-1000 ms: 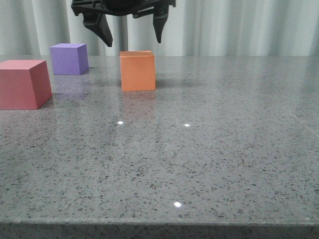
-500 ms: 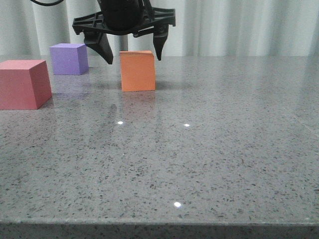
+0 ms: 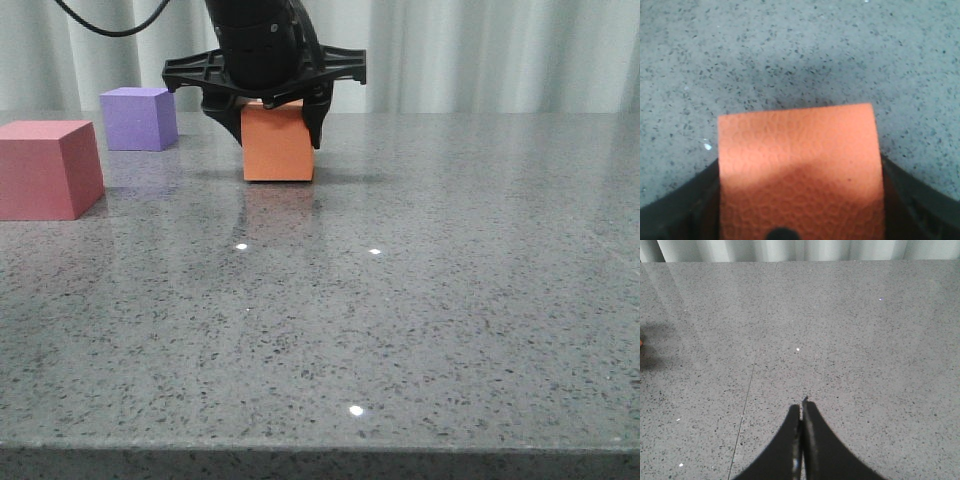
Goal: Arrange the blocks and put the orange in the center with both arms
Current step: 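Lower the open left gripper over the orange cube and close it, then lift the orange cube and carry it toward the purple cube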
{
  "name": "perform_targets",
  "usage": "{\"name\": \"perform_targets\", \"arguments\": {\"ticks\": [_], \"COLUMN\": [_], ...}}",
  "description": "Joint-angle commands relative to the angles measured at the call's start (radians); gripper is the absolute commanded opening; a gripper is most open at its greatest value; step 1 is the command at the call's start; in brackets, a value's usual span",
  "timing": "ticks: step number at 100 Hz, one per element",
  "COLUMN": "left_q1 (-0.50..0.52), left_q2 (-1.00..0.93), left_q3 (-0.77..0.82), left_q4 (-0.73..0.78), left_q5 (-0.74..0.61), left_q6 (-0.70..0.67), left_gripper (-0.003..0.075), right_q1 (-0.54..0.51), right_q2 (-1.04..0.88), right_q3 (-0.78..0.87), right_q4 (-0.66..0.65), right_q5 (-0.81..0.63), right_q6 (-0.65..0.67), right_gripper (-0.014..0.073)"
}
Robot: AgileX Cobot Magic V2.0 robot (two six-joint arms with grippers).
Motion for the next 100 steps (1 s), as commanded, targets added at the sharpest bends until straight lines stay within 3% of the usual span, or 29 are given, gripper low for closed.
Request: {"name": "perform_targets", "arguments": {"ticks": [1, 20, 42, 69, 84, 100], "left_q1": [-0.01, -0.008, 0.007, 0.11, 0.222, 0.346], "left_q2": [-0.066, -0.115, -0.227, -0.409, -0.483, -0.482], "left_q3": [-0.025, -0.025, -0.006, 0.161, 0.298, 0.345], "left_q4": [0.031, 0.093, 0.193, 0.189, 0.116, -0.114], "left_q5": [-0.042, 0.028, 0.082, -0.056, -0.189, -0.249], "left_q6": [-0.011, -0.006, 0.129, 0.183, 0.258, 0.428], "left_gripper": [0.0232, 0.0216, 0.0216, 0.0216, 0.0208, 0.0208], "right_q1": [-0.004, -0.004, -0.004, -0.004, -0.004, -0.004], "right_q2": [0.001, 0.001, 0.001, 0.001, 0.001, 0.001], "right_q3": [-0.026, -0.026, -0.026, -0.026, -0.026, -0.026], "right_q4": [-0.022, -0.022, -0.022, -0.022, -0.022, -0.022], "right_q5": [-0.077, -0.077, -0.077, -0.077, -0.077, -0.077], "right_q6": [-0.01, -0.01, -0.01, -0.01, -0.01, -0.01], "right_gripper": [-0.0069, -0.0069, -0.0069, -0.0069, -0.0069, -0.0069]}}
